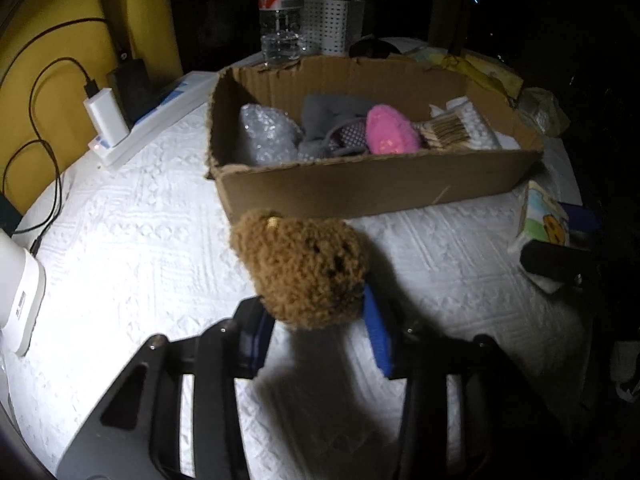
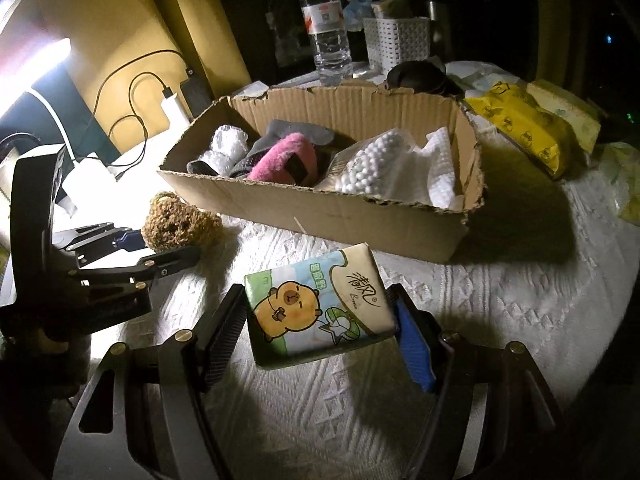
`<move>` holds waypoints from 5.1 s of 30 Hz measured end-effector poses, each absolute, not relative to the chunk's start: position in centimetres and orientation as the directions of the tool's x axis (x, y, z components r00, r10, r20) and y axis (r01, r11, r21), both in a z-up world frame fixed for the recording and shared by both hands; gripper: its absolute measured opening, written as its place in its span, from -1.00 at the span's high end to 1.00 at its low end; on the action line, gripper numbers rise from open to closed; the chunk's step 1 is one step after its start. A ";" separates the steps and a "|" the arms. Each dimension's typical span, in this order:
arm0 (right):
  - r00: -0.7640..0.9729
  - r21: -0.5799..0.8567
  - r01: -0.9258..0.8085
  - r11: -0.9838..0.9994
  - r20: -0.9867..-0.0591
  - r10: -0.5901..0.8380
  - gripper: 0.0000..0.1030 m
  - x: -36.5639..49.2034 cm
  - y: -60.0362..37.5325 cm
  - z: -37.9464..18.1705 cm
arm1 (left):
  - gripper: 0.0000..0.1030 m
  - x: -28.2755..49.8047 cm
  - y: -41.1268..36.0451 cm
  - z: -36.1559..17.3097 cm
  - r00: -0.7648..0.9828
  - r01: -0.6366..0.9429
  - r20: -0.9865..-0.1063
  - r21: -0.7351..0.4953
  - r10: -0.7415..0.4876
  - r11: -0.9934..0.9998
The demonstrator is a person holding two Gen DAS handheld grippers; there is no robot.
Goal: Organize soft objects
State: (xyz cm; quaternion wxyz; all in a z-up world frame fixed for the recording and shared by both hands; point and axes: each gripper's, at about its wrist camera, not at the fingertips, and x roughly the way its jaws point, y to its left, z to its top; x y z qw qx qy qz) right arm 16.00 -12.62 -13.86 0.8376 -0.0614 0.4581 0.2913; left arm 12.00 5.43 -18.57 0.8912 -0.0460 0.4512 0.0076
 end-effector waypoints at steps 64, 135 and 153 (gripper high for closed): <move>0.526 0.139 -0.506 0.851 -0.732 0.432 -0.43 23.6 -11.4 -8.4 | 0.18 17.9 5.5 -12.0 0.729 0.013 -0.667 -0.209 -0.153 0.978; 0.560 0.135 -0.449 0.883 -0.727 0.396 -0.73 21.6 -12.1 -7.9 | -0.57 14.9 4.0 -9.1 0.757 -0.015 -0.645 -0.175 -0.102 0.985; 0.596 0.118 -0.458 0.881 -0.695 0.402 -0.73 16.8 -13.8 -5.6 | -0.57 10.4 2.1 -6.3 0.793 0.002 -0.600 -0.167 -0.103 0.986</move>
